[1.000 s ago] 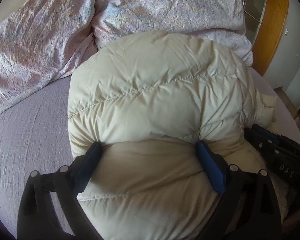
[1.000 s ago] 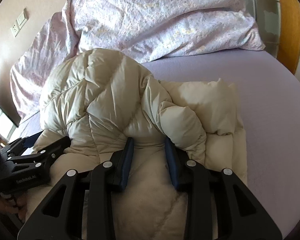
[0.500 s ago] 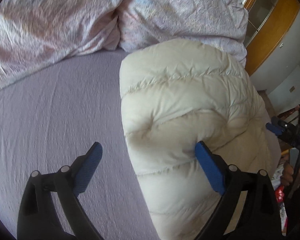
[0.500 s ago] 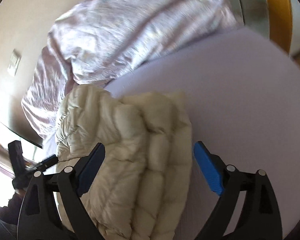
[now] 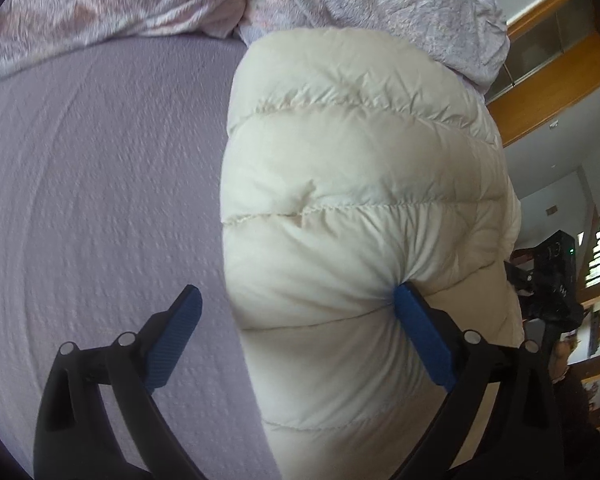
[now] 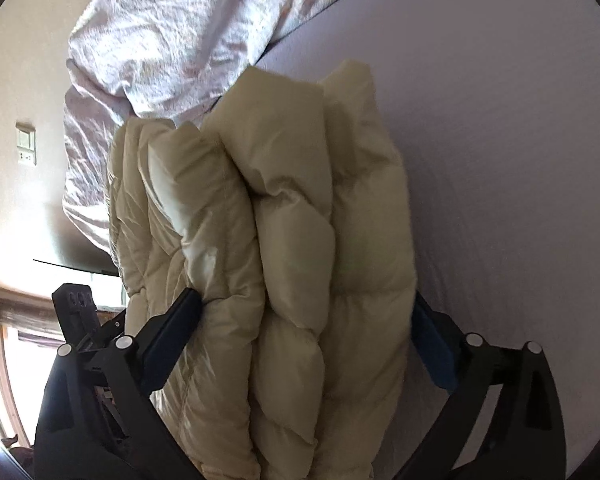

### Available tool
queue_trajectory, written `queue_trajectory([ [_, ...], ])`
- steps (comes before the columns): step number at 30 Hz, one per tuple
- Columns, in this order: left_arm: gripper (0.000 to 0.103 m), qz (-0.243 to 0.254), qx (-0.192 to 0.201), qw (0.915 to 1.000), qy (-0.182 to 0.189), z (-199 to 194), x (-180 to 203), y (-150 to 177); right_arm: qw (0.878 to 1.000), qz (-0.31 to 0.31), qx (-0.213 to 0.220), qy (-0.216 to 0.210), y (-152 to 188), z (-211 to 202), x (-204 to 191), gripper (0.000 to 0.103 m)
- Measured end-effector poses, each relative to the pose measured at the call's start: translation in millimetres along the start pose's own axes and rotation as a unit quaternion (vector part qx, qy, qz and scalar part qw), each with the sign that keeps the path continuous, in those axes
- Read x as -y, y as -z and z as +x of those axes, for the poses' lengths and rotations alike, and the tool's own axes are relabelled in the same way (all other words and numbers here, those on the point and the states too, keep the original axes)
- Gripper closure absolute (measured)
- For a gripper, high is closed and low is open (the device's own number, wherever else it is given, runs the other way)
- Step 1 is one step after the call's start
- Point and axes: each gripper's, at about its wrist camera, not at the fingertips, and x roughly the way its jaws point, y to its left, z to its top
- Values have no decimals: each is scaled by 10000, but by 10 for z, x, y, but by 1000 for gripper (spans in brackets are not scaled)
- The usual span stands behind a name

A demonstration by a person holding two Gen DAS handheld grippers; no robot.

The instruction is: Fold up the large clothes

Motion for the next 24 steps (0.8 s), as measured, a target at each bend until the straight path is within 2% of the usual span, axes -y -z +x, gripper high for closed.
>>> queue_trajectory([
  [7, 5, -342, -74, 9988, 330, 115, -33, 17, 9991, -107, -166, -371, -15, 161, -110, 2],
  [10, 13, -474, -53, 9975, 530, 118, -65, 22, 9987, -114, -208, -460, -32, 232, -150, 15],
  [12, 27, -534, -22, 9960, 709, 98, -75, 26, 9980, -57, -190, -605, -48, 249, -150, 25],
  [17, 47, -435, 115, 9959, 788, 5, -57, 36, 9959, -105, -50, -897, -72, 220, -181, 56],
  [21, 63, -327, 334, 9962, 729, -118, -62, -22, 9939, -249, 96, -1073, -145, 216, -274, 67],
  [24, 67, -237, 547, 9963, 623, -253, -88, -109, 9927, -374, 123, -1142, -265, 277, -423, 71],
])
